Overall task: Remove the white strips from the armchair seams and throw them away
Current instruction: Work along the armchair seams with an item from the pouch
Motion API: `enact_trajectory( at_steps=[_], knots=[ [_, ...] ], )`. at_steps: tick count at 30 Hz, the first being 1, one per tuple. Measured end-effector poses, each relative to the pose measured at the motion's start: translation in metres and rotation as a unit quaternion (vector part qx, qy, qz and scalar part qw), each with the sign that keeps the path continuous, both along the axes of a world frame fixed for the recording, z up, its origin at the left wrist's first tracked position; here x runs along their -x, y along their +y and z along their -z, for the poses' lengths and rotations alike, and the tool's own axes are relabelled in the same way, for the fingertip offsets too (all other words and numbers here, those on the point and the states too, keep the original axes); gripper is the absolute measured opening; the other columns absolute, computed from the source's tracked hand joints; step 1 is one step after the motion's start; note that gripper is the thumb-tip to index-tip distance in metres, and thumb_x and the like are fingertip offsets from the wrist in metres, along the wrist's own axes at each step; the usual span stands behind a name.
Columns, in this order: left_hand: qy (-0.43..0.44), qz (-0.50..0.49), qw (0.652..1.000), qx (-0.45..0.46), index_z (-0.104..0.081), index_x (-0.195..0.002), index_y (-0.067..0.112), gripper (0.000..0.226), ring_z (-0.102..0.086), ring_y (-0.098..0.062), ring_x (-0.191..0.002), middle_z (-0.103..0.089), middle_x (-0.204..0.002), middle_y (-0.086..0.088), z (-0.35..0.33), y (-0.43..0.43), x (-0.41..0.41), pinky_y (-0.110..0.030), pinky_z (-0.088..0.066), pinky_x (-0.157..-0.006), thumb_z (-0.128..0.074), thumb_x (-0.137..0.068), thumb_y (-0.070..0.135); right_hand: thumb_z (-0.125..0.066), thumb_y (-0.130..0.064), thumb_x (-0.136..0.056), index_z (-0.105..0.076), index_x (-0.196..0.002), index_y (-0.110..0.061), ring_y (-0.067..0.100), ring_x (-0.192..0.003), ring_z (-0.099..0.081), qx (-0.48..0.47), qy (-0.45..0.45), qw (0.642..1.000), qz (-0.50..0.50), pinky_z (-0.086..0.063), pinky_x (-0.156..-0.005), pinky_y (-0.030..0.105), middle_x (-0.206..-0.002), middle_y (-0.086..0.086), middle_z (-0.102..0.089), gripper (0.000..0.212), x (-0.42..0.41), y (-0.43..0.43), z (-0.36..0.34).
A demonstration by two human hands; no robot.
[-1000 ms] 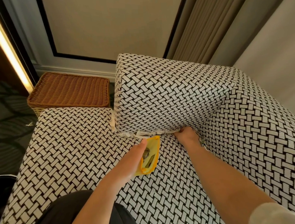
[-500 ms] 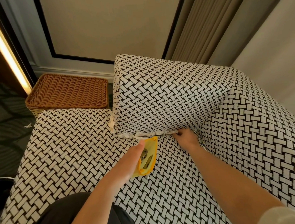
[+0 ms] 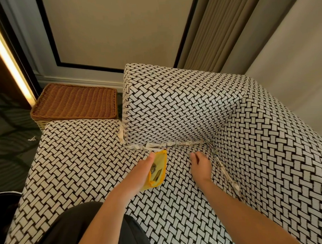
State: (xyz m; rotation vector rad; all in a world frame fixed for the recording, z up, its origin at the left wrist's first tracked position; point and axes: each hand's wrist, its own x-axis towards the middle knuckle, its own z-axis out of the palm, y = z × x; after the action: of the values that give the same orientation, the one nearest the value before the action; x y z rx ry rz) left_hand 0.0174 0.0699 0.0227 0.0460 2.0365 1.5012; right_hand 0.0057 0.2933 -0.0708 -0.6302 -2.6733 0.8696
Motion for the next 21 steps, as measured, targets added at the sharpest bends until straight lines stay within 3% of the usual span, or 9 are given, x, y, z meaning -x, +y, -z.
enact_trajectory(
  at_steps=[2,4,7,9,12,14,18,21],
  knots=[
    [-0.009,0.003,1.000,0.011,-0.025,-0.067,0.028,0.040,-0.039,0.004,-0.035,-0.045,-0.047,0.010,-0.006,0.002,-0.003,-0.003,-0.030,-0.030,-0.008,-0.100,0.042,-0.045,-0.026,-0.096,-0.050,-0.067,-0.019,0.006,-0.051,-0.040,0.038,0.005,0.999,0.013,-0.029,-0.046,0.015,-0.060,-0.005,-0.049,0.031,-0.014,-0.007,-0.003],
    [-0.011,0.008,1.000,0.017,-0.026,-0.067,0.027,0.040,-0.041,0.004,-0.035,-0.037,-0.061,0.009,-0.012,-0.001,-0.007,-0.003,-0.030,-0.030,-0.008,-0.101,0.042,-0.044,-0.026,-0.097,-0.047,-0.062,-0.019,0.007,-0.049,-0.035,0.096,0.018,0.995,0.023,-0.028,-0.045,0.016,-0.054,-0.006,-0.043,0.035,-0.028,-0.018,-0.010],
    [-0.034,0.020,0.999,0.035,-0.031,-0.070,0.029,0.042,-0.037,-0.005,-0.054,-0.038,-0.070,0.007,-0.009,-0.001,-0.011,-0.010,-0.038,-0.040,-0.007,-0.099,0.048,-0.042,-0.023,-0.098,-0.054,-0.067,-0.014,0.009,-0.050,-0.033,0.225,0.046,0.973,0.039,-0.028,-0.048,0.018,-0.054,-0.005,-0.041,0.034,-0.047,-0.039,-0.028],
    [-0.038,0.022,0.997,0.058,-0.033,-0.071,0.028,0.044,-0.035,-0.006,-0.060,-0.040,-0.071,0.006,-0.010,0.000,-0.013,-0.018,-0.034,-0.049,-0.008,-0.098,0.051,-0.043,-0.022,-0.098,-0.057,-0.070,-0.014,0.007,-0.050,-0.034,0.266,0.052,0.962,0.038,-0.031,-0.050,0.019,-0.052,-0.009,-0.042,0.033,-0.056,-0.056,-0.044],
    [-0.044,0.019,0.996,0.070,-0.027,-0.068,0.030,0.042,-0.031,-0.005,-0.060,-0.035,-0.070,0.008,-0.014,0.000,-0.018,-0.018,-0.029,-0.053,-0.007,-0.098,0.053,-0.044,-0.021,-0.097,-0.056,-0.063,-0.010,0.003,-0.041,-0.023,0.281,0.070,0.957,-0.022,-0.025,-0.045,0.016,-0.040,-0.012,-0.032,0.038,-0.064,-0.079,-0.067],
    [-0.035,0.026,0.997,0.067,-0.027,-0.068,0.032,0.042,-0.031,-0.004,-0.060,-0.035,-0.070,0.010,-0.013,0.001,-0.021,-0.018,-0.029,-0.055,-0.006,-0.097,0.053,-0.045,-0.021,-0.096,-0.057,-0.064,-0.005,0.003,-0.039,-0.024,0.259,0.063,0.960,-0.083,-0.022,-0.042,0.013,-0.040,-0.010,-0.035,0.038,-0.066,-0.092,-0.078],
    [-0.031,0.026,0.999,0.026,-0.047,-0.084,0.032,0.045,-0.047,-0.002,-0.069,-0.054,-0.080,0.006,-0.011,0.007,-0.024,-0.019,-0.037,-0.063,-0.007,-0.099,0.047,-0.044,-0.029,-0.096,-0.061,-0.068,-0.010,0.003,-0.051,-0.038,0.149,0.028,0.974,-0.165,-0.033,-0.049,0.020,-0.061,-0.004,-0.050,0.037,-0.066,-0.103,-0.090],
    [-0.052,-0.009,0.999,-0.010,-0.048,-0.088,0.027,0.046,-0.050,-0.003,-0.069,-0.055,-0.079,0.005,-0.013,0.009,-0.028,-0.017,-0.039,-0.055,-0.009,-0.099,0.048,-0.041,-0.022,-0.098,-0.065,-0.083,-0.024,-0.002,-0.056,-0.045,0.186,0.073,0.970,-0.136,-0.037,-0.055,0.014,-0.066,-0.011,-0.047,0.028,-0.067,-0.095,-0.099]
  ],
)
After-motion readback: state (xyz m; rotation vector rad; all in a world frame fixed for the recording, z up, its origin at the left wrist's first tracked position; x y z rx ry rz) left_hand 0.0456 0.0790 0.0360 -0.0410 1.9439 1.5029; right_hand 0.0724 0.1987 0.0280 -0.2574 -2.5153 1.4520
